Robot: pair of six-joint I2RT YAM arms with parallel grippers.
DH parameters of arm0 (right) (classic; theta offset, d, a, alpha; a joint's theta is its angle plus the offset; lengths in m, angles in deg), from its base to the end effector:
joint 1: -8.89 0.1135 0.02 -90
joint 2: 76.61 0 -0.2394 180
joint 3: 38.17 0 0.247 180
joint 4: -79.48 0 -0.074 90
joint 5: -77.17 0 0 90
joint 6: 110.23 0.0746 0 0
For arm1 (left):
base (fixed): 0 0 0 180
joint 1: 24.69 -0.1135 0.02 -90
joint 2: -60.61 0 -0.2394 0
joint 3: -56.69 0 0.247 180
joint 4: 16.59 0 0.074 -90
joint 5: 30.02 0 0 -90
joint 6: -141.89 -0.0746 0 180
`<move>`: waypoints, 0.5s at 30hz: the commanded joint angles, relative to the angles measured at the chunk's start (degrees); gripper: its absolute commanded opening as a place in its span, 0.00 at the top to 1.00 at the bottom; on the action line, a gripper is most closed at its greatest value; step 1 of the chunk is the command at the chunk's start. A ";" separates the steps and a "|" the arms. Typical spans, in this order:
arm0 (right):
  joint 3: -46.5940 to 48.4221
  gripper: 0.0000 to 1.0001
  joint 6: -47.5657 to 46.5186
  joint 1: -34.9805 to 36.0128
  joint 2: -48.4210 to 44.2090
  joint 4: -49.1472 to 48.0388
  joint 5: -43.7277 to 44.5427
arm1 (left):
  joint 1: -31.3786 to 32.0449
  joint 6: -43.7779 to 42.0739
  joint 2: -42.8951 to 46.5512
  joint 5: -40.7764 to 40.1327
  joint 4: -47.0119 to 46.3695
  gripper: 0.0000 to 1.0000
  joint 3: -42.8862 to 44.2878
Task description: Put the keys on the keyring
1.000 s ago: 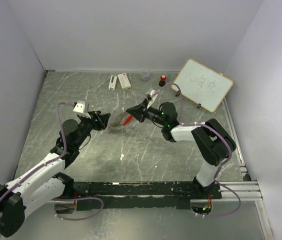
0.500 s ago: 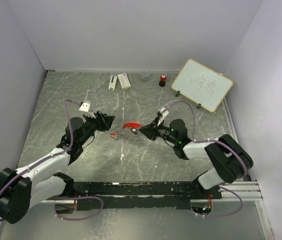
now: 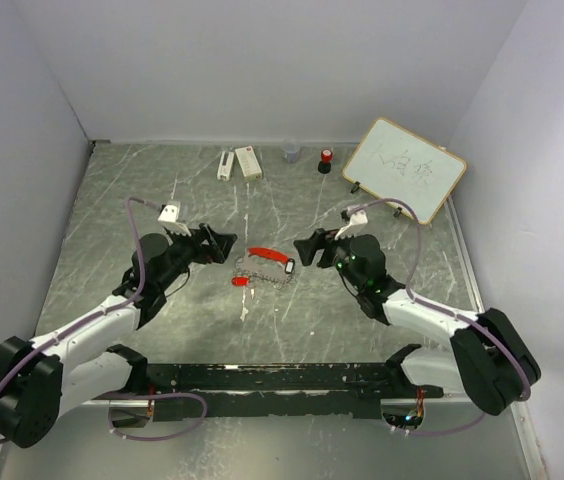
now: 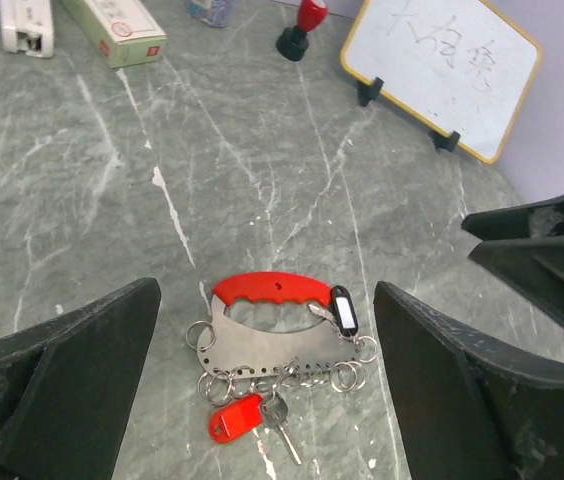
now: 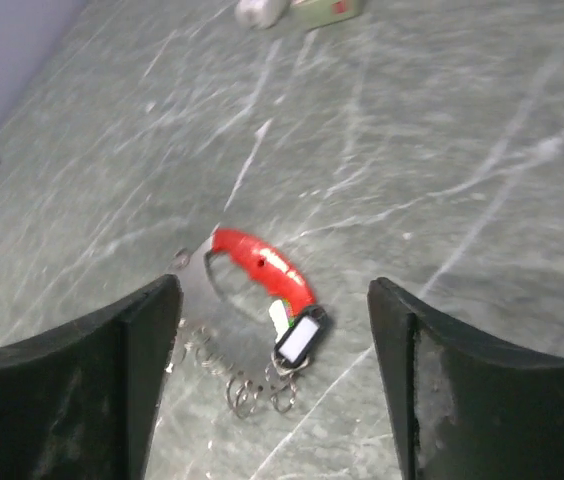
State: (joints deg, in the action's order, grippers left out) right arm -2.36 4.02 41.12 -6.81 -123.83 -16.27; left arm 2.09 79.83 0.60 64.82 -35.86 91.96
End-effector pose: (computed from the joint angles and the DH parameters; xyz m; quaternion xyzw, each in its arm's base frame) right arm 0.2413 0.1574 0.1726 -0.0727 0.7663 0.3222 0.5511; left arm 0.2403 -0.1283 0.2033 0.0209 0.7396 -0.3366 0.5824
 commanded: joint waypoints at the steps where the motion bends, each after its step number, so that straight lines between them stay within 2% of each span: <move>1: 4.79 0.10 10.47 -0.15 -4.27 15.24 23.90 | -0.42 4.04 1.82 -5.59 10.32 0.00 5.58; 2: 5.57 0.01 12.84 -0.15 -5.22 18.08 28.40 | -0.42 3.66 1.77 -5.14 12.82 0.00 7.25; 7: 7.17 0.00 20.53 -0.15 -9.74 30.66 42.93 | -0.24 3.48 3.56 -4.60 14.50 0.00 8.63; 10: 9.54 0.00 28.13 -0.16 -12.25 42.94 50.57 | -0.22 3.50 5.69 -5.57 14.42 0.00 7.85; 12: 10.40 0.00 31.47 -0.21 -13.22 49.95 53.50 | -0.23 3.19 6.74 -6.89 15.48 0.00 8.07; 15: 10.30 0.00 30.95 -0.16 -14.61 53.06 52.29 | -0.18 2.98 8.04 -7.50 16.87 0.00 8.03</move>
State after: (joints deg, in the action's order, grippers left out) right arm 6.74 29.18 41.08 -19.49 -83.44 28.97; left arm 2.03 82.59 6.67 59.73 -21.80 99.20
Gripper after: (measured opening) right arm 0.999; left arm 0.997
